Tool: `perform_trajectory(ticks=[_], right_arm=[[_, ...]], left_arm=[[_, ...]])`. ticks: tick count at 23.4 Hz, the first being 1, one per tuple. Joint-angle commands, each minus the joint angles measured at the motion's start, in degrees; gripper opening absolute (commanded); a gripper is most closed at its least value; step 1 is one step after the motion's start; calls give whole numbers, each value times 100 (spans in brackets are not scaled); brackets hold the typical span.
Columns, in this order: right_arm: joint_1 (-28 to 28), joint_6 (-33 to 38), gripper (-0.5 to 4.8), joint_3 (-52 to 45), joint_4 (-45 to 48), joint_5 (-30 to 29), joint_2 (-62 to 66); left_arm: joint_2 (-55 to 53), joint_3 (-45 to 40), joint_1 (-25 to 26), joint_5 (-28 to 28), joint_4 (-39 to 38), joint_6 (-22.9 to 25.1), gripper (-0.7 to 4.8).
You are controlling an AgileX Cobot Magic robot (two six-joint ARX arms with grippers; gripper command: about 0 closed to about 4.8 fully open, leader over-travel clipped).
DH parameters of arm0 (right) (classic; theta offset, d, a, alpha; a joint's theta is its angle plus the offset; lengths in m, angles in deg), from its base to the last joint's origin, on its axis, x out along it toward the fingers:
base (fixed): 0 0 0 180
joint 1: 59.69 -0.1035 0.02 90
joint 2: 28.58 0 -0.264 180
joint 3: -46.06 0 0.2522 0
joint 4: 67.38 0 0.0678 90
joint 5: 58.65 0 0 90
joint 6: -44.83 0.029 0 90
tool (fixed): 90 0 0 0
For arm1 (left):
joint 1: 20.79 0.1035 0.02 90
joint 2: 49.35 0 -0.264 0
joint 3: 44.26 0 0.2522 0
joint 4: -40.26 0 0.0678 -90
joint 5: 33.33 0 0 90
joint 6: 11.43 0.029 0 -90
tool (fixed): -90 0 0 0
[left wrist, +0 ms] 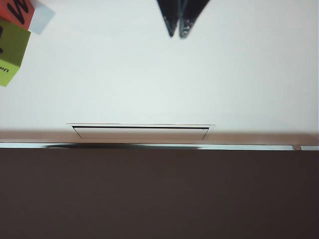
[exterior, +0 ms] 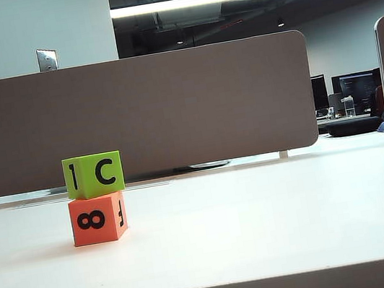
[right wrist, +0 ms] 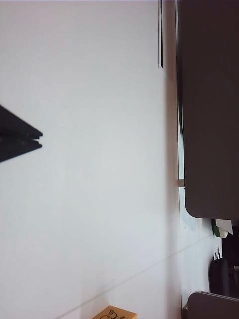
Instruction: Stack the letter block on the right onto the letter block on the left.
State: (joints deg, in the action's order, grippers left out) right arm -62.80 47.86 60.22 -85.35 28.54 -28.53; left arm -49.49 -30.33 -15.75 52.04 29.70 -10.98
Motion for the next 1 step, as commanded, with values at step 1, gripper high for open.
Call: perform_trajectory(ticks=[1], right_arm=[[0,15,0,-31,98,13,-13]], left_arm=[[-2,20,0,-17,66,-2,-5]])
